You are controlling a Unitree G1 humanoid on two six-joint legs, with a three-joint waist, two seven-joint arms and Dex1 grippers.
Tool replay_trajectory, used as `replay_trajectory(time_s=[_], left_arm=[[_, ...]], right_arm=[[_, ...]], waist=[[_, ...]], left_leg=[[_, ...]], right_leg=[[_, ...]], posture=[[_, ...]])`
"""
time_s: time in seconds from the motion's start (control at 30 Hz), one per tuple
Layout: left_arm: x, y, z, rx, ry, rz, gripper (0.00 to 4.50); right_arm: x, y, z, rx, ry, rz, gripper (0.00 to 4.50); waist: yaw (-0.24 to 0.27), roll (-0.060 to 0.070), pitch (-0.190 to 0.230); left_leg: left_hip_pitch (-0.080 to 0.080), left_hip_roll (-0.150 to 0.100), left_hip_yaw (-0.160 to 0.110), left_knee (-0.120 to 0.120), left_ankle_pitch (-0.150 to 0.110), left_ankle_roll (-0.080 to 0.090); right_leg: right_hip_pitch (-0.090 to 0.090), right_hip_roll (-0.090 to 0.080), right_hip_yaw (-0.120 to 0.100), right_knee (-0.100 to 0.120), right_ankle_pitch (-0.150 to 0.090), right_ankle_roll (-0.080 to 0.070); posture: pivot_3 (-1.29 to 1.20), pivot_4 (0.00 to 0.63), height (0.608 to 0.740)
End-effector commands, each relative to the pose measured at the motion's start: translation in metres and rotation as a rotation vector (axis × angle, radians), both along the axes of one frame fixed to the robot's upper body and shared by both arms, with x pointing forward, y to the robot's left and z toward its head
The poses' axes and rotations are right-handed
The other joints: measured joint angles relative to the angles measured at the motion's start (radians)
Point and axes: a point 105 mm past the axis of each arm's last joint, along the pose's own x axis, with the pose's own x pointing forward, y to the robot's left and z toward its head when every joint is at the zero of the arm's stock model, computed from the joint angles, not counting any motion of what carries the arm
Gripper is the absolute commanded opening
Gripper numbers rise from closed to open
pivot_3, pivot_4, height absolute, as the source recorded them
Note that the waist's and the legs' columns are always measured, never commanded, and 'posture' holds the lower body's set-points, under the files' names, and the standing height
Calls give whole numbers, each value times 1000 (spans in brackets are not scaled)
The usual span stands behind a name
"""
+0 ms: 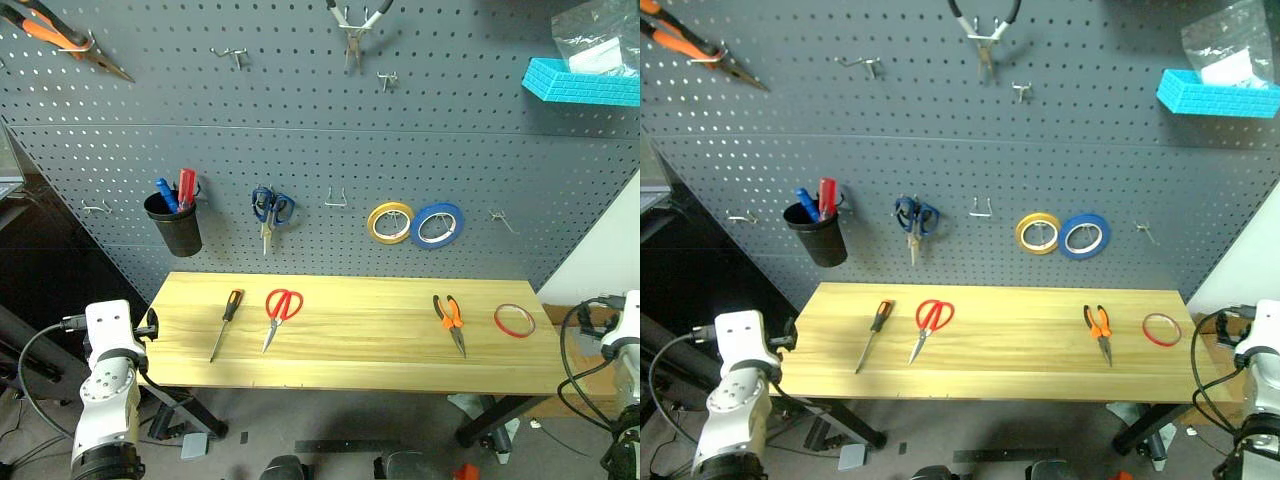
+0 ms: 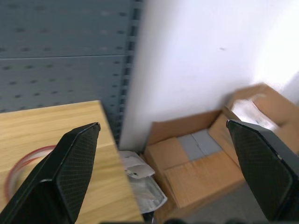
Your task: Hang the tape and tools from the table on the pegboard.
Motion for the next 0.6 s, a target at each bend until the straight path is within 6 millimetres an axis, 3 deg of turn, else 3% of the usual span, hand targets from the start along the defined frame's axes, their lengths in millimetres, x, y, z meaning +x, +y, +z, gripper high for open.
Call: replay_trajectory(time_s=[0.03, 0.27, 0.37, 0.53, 0.6], left_arm=[[3, 7, 18, 67, -46, 5, 4074], [-1, 7, 13, 68, -14, 4, 4074], [-4, -1, 7, -26, -21, -17, 4074], [0, -15, 17, -47, -47, -19, 4074], [9, -31, 20, -75, -57, -55, 4074]], right_arm=[[2, -14, 27, -36, -81, -32, 4500], [5, -6, 19, -24, -58, 12, 4500], [10, 7, 16, -20, -48, 102, 4500], [18, 35, 14, -22, -11, 269, 4500], [22, 53, 12, -6, 22, 353, 4500]], waist=[[0, 0, 0], [0, 0, 0], [-1, 0, 0], [0, -1, 6], [0, 2, 13]], left_leg=[[0, 0, 0, 0, 0, 0], [0, 0, 0, 0, 0, 0], [0, 0, 1, 0, 0, 0], [0, 1, 1, 0, 0, 0], [0, 2, 0, 1, 0, 0]], right_leg=[[0, 0, 0, 0, 0, 0], [0, 0, 1, 0, 0, 0], [0, 0, 1, 0, 0, 0], [0, 0, 0, 0, 0, 0], [0, 1, 0, 1, 0, 0]], posture=[[-38, 0, 740], [-33, 0, 740], [-30, 3, 740], [-55, 40, 740], [-69, 60, 740]])
